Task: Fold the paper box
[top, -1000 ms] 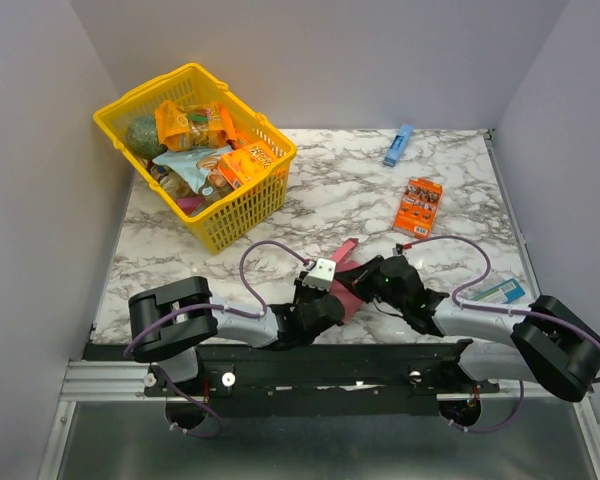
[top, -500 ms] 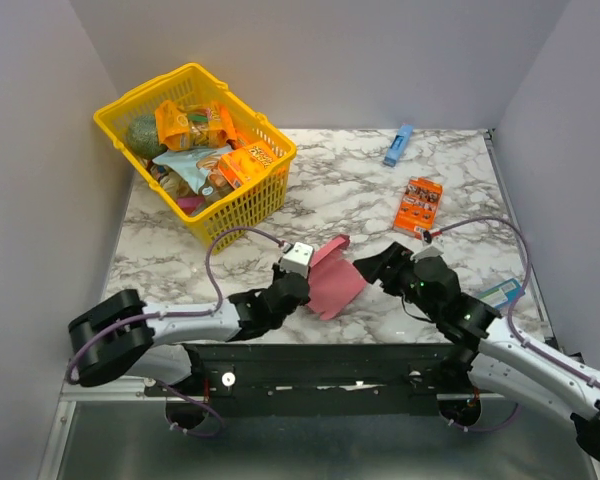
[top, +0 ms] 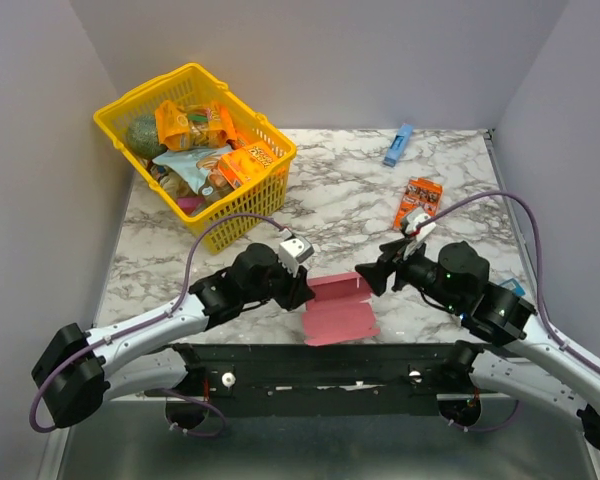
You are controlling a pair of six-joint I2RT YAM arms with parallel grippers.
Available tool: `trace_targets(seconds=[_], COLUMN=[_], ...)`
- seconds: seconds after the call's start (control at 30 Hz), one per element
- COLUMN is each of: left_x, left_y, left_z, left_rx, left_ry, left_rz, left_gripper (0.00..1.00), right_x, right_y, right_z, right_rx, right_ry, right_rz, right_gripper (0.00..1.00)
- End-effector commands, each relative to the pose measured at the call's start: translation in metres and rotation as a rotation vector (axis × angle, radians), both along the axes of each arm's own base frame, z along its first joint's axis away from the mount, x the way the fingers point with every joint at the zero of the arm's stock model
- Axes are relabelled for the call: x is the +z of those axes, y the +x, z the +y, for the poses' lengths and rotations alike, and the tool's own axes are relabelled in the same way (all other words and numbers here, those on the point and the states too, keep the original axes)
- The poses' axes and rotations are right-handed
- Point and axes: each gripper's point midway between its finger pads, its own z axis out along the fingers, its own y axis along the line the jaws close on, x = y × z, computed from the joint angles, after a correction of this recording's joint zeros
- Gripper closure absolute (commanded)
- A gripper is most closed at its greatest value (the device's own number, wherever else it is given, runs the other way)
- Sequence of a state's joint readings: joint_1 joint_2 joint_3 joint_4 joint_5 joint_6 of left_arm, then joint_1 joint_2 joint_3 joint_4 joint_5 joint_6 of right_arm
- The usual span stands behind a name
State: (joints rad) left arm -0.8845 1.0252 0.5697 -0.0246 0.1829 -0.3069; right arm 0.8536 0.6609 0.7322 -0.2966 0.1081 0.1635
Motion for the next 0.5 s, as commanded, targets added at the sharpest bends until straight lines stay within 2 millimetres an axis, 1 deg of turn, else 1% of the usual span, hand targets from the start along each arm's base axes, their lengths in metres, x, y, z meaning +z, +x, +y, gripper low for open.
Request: trace_targets(seconds=[0.0,0.03,0.1,0.13,0.2,0.23,0.27,0.3,0.37,0.43,0.47], left_x=[-0.004,-0.002,0.004,0.005,0.008,0.010,0.012,0.014,0.016,0.017,0.016], left_y=[-0.035,-0.037,-0.043,-0.045,-0.046,-0.049,-0.050,-0.051,-0.053,-0.053,-0.053], left_z=[-0.008,-0.009,-0.012,-0.011,-0.011,-0.012,-0.013,-0.013,-0.013,-0.012,-0.012], left_rx=[-0.200,-0.211,-0.250,-0.256,-0.264,-0.277,-0.287,-0.292,-0.296,-0.297,-0.296], left_ry=[0.015,0.012,-0.009,-0.009,-0.014,-0.025,-0.035,-0.041,-0.047,-0.043,-0.041], left_rz=[0.107,0.112,0.122,0.125,0.122,0.123,0.122,0.122,0.121,0.123,0.125], left_gripper=[1.00,1.00,1.00,1.00,1.00,1.00,1.00,1.00,1.00,1.00,1.00], right_x=[-0.021,-0.034,-0.037,-0.038,-0.035,-0.034,-0.039,-0.037,-0.044,-0.050,-0.052], right_y=[-0.021,-0.023,-0.034,-0.043,-0.049,-0.056,-0.059,-0.059,-0.060,-0.057,-0.060], right_z=[0.010,0.015,0.021,0.027,0.031,0.035,0.035,0.035,0.033,0.031,0.033], right_rx=[0.136,0.171,0.232,0.289,0.320,0.367,0.378,0.379,0.377,0.358,0.367], right_ry=[-0.247,-0.317,-0.346,-0.336,-0.323,-0.311,-0.330,-0.337,-0.356,-0.370,-0.381], right_rz=[-0.010,0.008,0.055,0.078,0.092,0.107,0.131,0.135,0.150,0.145,0.139], right_gripper=[0.20,0.20,0.20,0.20,0.17,0.17,0.17,0.17,0.18,0.18,0.18])
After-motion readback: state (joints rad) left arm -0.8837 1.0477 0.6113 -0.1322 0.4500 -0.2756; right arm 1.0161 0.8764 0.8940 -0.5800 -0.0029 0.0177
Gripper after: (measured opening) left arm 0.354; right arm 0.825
